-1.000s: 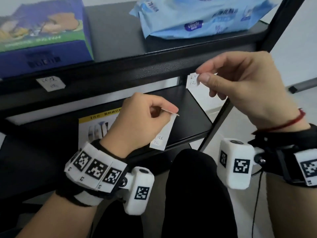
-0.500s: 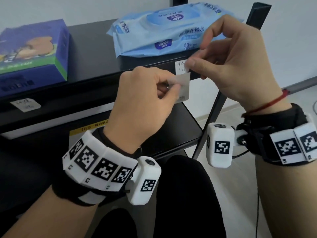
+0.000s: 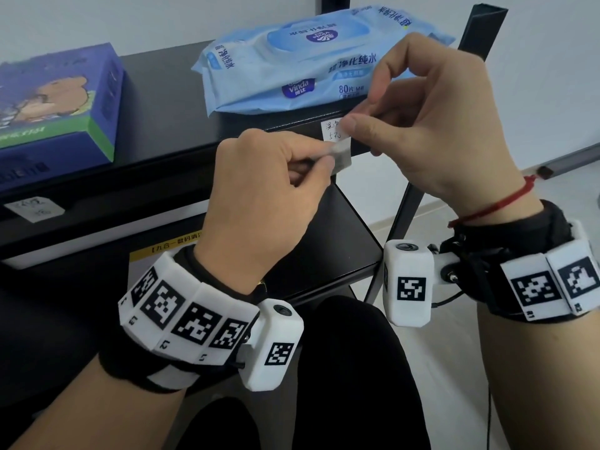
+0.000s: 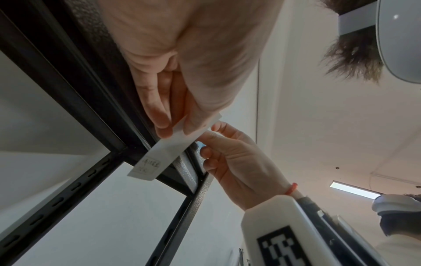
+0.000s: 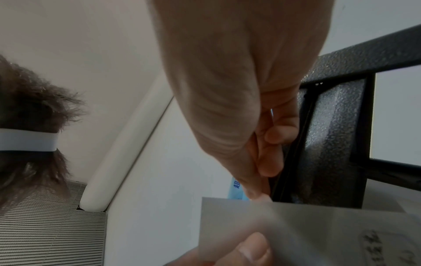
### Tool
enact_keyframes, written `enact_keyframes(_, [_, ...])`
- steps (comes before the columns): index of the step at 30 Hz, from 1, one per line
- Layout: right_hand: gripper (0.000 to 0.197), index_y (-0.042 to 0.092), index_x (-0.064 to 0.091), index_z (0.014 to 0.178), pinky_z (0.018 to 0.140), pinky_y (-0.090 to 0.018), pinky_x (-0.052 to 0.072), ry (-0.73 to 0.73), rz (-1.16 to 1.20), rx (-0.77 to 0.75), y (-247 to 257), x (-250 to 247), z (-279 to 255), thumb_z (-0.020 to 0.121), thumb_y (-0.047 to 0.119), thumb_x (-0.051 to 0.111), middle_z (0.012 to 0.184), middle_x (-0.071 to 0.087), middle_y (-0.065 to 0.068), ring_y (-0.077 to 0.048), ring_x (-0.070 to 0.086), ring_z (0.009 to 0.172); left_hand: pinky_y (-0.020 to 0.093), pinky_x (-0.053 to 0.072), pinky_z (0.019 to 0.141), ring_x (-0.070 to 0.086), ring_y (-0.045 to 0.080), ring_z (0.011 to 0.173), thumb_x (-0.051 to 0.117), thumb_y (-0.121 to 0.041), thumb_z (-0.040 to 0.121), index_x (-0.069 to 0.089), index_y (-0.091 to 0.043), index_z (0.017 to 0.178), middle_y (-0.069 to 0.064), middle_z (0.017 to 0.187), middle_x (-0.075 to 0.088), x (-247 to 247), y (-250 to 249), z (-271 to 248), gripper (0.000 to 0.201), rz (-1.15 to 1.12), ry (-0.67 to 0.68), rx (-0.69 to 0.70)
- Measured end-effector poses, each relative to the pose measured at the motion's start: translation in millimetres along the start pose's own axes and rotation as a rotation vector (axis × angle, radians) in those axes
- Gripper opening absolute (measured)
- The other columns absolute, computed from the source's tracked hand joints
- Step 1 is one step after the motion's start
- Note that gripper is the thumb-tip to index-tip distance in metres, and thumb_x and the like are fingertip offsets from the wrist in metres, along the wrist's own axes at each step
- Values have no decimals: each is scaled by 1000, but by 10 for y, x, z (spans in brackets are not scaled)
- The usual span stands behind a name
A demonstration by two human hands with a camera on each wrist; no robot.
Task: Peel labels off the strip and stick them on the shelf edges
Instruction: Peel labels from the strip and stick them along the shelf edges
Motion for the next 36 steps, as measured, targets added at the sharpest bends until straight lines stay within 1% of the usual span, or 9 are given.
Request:
enact_keyframes(4, [37,27,47,78,61,-30,56,0,-5,5,19,1,5,80,14,82,75,77,-1,-25,70,59,7,56,74,72,-4,82,73,-20,90,81,-23,103,-11,88,79,2,-7,1,16,-2,-5,-10])
enact_keyframes(9, [36,27,48,77,60,-33,58,-14,-2,8,10,7,-1,79,14,81,74,76,-2,-24,70,57,0,50,72,70,-8,86,73,-19,90,81,-22,103,-17,85,74,-6,-14,-2,16,-8,-10,-16])
enact_keyframes(13, [35,26,49,76,61,-36,59,-26,2,7,2,10,-4,79,15,81,73,76,-4,-25,70,58,0,50,72,70,-8,86,72,-20,91,81,-22,105,-15,85,75,-11,-21,-1,17,6,-3,-6])
enact_keyframes(15, [32,22,50,79,61,-36,60,-24,-8,11,2,12,1,79,15,81,73,76,-3,-24,71,58,-2,49,72,69,-9,88,72,-20,91,81,-22,106,-16,85,74,-13,-24,4,17,15,-1,-4])
enact_keyframes(17, [30,19,51,80,61,-34,60,-22,-17,14,8,13,8,79,14,81,73,76,-3,-21,71,57,-2,48,72,69,-9,89,72,-19,91,81,-21,106,-17,84,73,-11,-26,7,17,18,3,-9])
enact_keyframes(21, [35,25,48,75,59,-29,57,-32,-34,18,25,14,20,78,15,82,72,76,-3,-15,69,54,-3,47,71,68,-10,90,72,-20,91,80,-20,107,-19,83,69,-13,-27,13,18,20,2,-7])
enact_keyframes(24, [37,27,47,74,58,-25,54,-32,-37,24,34,21,29,77,15,82,72,76,-3,-11,67,51,-1,50,74,69,-8,89,72,-19,91,80,-19,108,-19,84,69,-15,-27,15,18,14,0,-1])
enact_keyframes(27, [38,28,47,73,57,-22,53,-35,-46,25,44,28,37,78,16,82,72,75,-2,-9,66,50,-1,50,73,68,-8,90,72,-19,91,80,-19,108,-18,83,69,-10,-29,11,18,12,-3,-5])
enact_keyframes(36, [39,28,46,71,57,-26,56,-51,-45,20,32,40,44,76,17,83,71,75,-1,-12,69,52,-1,50,73,68,-9,89,72,-20,92,80,-21,109,-18,84,71,-17,-38,16,19,20,3,-10])
Point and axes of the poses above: each hand's wrist, its own z-axis towards the middle knuckle, its own x-axis out of the palm, y = z × x, the point moved 1 cm from there along z, towards the middle knuckle
